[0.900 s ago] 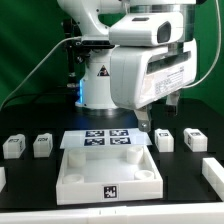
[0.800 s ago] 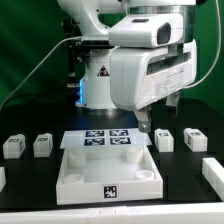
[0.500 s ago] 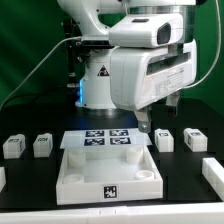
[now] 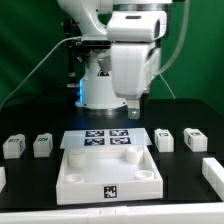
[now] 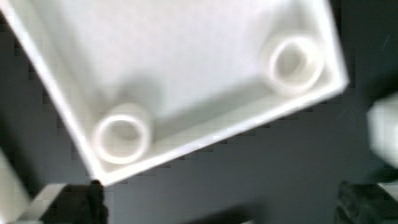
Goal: Assemble one leg
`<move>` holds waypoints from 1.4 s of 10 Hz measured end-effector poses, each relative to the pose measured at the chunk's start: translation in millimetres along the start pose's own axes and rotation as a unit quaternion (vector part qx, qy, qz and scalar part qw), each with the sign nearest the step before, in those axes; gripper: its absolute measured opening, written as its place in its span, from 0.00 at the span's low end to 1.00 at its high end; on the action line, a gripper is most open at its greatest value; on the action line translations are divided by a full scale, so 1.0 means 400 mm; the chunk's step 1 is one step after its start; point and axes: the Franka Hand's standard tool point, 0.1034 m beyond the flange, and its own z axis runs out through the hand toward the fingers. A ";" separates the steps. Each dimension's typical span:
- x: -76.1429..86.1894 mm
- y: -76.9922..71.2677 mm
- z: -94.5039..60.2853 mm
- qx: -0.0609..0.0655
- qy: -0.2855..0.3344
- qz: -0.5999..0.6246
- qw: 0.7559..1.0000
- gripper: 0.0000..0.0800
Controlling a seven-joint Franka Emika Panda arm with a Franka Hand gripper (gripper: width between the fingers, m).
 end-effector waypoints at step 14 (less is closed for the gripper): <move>-0.148 -0.113 0.282 0.026 0.032 -0.015 0.999 0.81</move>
Offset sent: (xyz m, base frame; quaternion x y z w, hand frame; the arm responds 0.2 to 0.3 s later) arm 0.0000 0.0000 0.0000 0.0000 0.0000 0.0000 1.0000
